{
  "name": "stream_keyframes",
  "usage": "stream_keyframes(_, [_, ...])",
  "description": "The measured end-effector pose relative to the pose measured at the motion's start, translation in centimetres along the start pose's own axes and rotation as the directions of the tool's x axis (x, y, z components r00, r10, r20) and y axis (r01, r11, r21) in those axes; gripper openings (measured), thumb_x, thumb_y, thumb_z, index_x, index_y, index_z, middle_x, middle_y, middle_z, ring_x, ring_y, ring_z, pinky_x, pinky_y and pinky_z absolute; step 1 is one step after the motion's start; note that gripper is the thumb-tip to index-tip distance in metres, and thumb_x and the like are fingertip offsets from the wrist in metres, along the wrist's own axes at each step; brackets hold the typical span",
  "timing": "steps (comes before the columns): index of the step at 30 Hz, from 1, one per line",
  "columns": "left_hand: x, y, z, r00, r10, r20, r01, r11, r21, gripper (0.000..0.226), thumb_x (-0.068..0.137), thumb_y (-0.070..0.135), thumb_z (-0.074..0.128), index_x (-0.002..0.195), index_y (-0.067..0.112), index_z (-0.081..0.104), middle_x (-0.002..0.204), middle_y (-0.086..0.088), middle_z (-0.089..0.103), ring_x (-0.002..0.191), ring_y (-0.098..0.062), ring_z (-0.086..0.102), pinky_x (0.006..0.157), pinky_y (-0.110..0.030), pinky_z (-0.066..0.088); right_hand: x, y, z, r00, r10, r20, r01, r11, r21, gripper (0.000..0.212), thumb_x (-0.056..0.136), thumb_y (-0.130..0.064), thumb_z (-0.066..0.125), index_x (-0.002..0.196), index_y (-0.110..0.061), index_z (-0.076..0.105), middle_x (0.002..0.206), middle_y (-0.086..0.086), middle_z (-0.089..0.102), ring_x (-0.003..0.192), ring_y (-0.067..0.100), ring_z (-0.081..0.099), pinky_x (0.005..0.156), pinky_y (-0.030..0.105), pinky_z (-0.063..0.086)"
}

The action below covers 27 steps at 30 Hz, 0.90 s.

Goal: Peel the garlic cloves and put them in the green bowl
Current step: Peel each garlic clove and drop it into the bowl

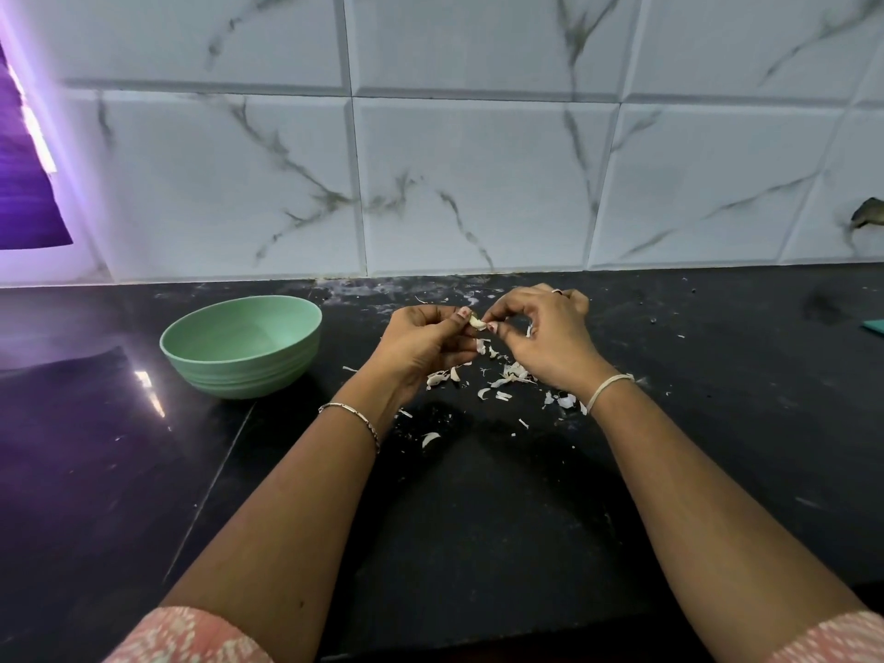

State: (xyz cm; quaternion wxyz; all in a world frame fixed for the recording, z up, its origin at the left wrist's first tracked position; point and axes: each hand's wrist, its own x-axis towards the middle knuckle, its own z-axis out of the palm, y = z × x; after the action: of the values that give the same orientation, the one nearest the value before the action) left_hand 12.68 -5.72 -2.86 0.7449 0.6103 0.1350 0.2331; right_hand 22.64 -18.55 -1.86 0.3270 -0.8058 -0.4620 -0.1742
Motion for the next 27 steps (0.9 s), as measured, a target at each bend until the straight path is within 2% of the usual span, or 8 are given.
stream_keyframes(5, [0.2,-0.4,0.2,0.989,0.134,-0.067,-0.12,0.977,0.175,0.014,0.092,0.006,0.064,0.078,0.006,0.065,0.058,-0.002,0.065,0.052,-0.011,0.064,0.056,-0.022,0.057,-0.4,-0.4,-0.2,0.989,-0.147,-0.027,0.14,0.972,-0.187,0.013,0.086,-0.02,0.067,0.088,-0.032,0.071,0.094,-0.016,0.067,0.102,0.009,0.054,0.089,0.032,0.014])
stream_keyframes(10, [0.6,-0.7,-0.1,0.974,0.202,-0.107,-0.153,0.924,0.35,0.016,0.09,0.007,0.067,0.075,0.012,0.066,0.066,-0.007,0.066,0.063,-0.02,0.064,0.064,-0.028,0.059,-0.3,-1.0,-0.1,0.961,-0.275,0.02,0.26,0.882,-0.392,0.019,0.081,-0.013,0.067,0.086,-0.031,0.071,0.093,-0.015,0.068,0.102,0.014,0.058,0.093,0.036,0.013])
stream_keyframes(14, [0.6,-0.7,-0.2,0.965,0.236,-0.112,-0.167,0.887,0.43,0.015,0.089,0.008,0.068,0.075,0.013,0.068,0.069,-0.008,0.067,0.063,-0.018,0.064,0.066,-0.031,0.059,-0.4,-1.1,0.2,0.936,-0.35,0.033,0.322,0.818,-0.477,0.022,0.072,-0.009,0.075,0.079,-0.029,0.07,0.087,-0.015,0.068,0.094,0.015,0.061,0.094,0.037,0.017])
stream_keyframes(17, [0.6,-0.6,-0.1,0.973,0.201,-0.115,-0.145,0.917,0.372,0.015,0.089,0.007,0.067,0.075,0.009,0.068,0.064,-0.007,0.065,0.058,-0.016,0.061,0.061,-0.027,0.057,-0.4,-1.1,0.2,0.912,-0.409,0.022,0.361,0.778,-0.515,0.026,0.063,-0.006,0.078,0.074,-0.028,0.069,0.08,-0.014,0.066,0.088,0.016,0.063,0.093,0.038,0.02])
stream_keyframes(21, [0.4,-0.3,-0.2,0.99,0.063,-0.13,-0.041,0.985,0.168,0.016,0.091,0.006,0.065,0.075,0.004,0.063,0.061,-0.007,0.06,0.053,-0.014,0.059,0.055,-0.023,0.056,-0.3,-1.1,0.5,0.891,-0.454,0.025,0.39,0.734,-0.556,0.026,0.063,-0.008,0.078,0.079,-0.027,0.07,0.085,-0.012,0.067,0.09,0.016,0.063,0.096,0.038,0.02])
stream_keyframes(25, [0.3,0.1,0.0,0.998,-0.039,-0.055,0.037,0.999,-0.038,0.013,0.094,0.008,0.06,0.083,0.002,0.061,0.067,-0.005,0.063,0.05,-0.008,0.058,0.054,-0.024,0.058,0.0,-0.9,0.8,0.91,-0.406,-0.077,0.32,0.809,-0.493,0.018,0.075,-0.014,0.073,0.086,-0.028,0.072,0.092,-0.012,0.068,0.096,0.017,0.061,0.096,0.039,0.018])
stream_keyframes(27, [0.3,0.1,0.2,0.998,-0.052,-0.026,0.049,0.993,-0.111,0.015,0.096,0.008,0.056,0.083,0.002,0.059,0.064,-0.003,0.063,0.051,-0.007,0.058,0.06,-0.027,0.06,0.0,-1.0,0.8,0.945,-0.294,-0.141,0.232,0.91,-0.344,0.015,0.08,-0.016,0.069,0.088,-0.029,0.072,0.095,-0.013,0.068,0.099,0.016,0.059,0.092,0.036,0.016])
